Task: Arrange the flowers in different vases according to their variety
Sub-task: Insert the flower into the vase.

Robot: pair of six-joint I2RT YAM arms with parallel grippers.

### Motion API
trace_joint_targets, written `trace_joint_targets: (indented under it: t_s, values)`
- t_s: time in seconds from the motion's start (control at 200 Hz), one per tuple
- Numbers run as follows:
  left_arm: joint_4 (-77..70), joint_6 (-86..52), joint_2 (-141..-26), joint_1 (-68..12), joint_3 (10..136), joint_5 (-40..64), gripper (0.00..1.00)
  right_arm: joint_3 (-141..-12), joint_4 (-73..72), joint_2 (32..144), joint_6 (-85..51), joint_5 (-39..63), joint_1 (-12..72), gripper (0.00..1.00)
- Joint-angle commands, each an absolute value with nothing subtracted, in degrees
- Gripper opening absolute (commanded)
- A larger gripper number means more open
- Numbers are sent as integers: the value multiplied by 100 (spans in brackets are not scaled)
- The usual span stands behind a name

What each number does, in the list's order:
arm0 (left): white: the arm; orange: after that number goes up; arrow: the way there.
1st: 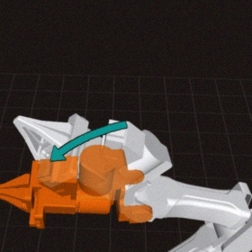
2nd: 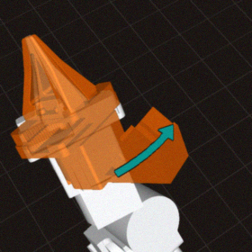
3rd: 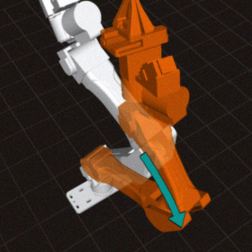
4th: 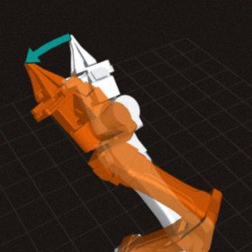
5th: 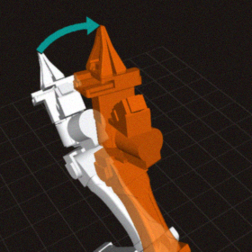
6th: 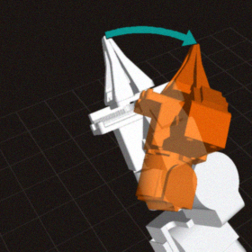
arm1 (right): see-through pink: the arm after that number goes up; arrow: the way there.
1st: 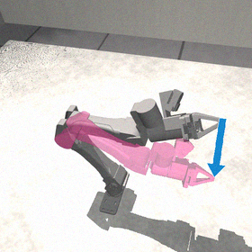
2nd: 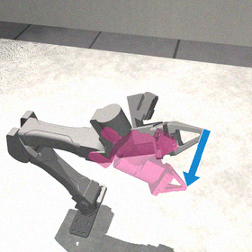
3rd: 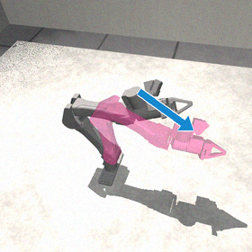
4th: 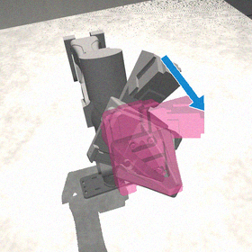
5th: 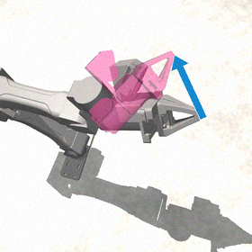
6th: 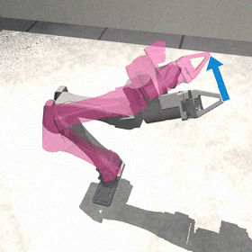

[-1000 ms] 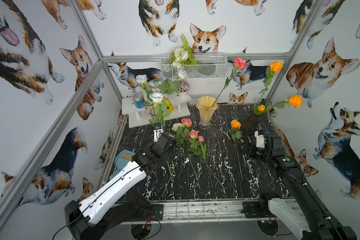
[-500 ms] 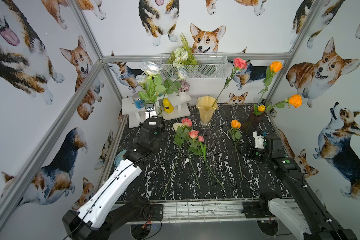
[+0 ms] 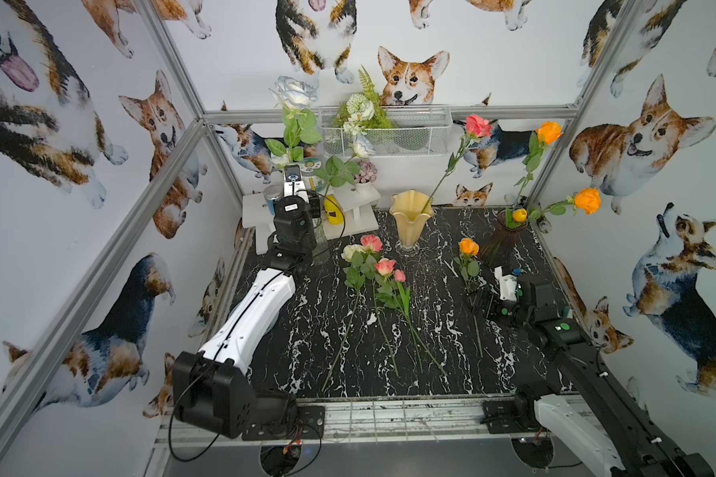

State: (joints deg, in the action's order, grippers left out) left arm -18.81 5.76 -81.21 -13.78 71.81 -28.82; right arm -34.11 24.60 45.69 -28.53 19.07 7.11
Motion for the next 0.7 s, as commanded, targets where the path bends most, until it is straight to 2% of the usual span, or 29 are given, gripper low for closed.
trace_joint_targets:
  t_s: [0.0, 0.3, 0.691]
  values:
    - [-2806, 871, -8488, -1312, 7431, -2802, 0, -3443, 2162, 4601, -2962, 1847, 730, 95]
    - [-3359, 1059, -9403, -1112, 7901, -2747, 0, -3507, 2219, 4655, -2913, 1749, 741, 95]
    - [-4066, 958, -9943, -1033, 7273, -2726, 0, -3524, 2100, 4769, -2962, 1788, 759, 96]
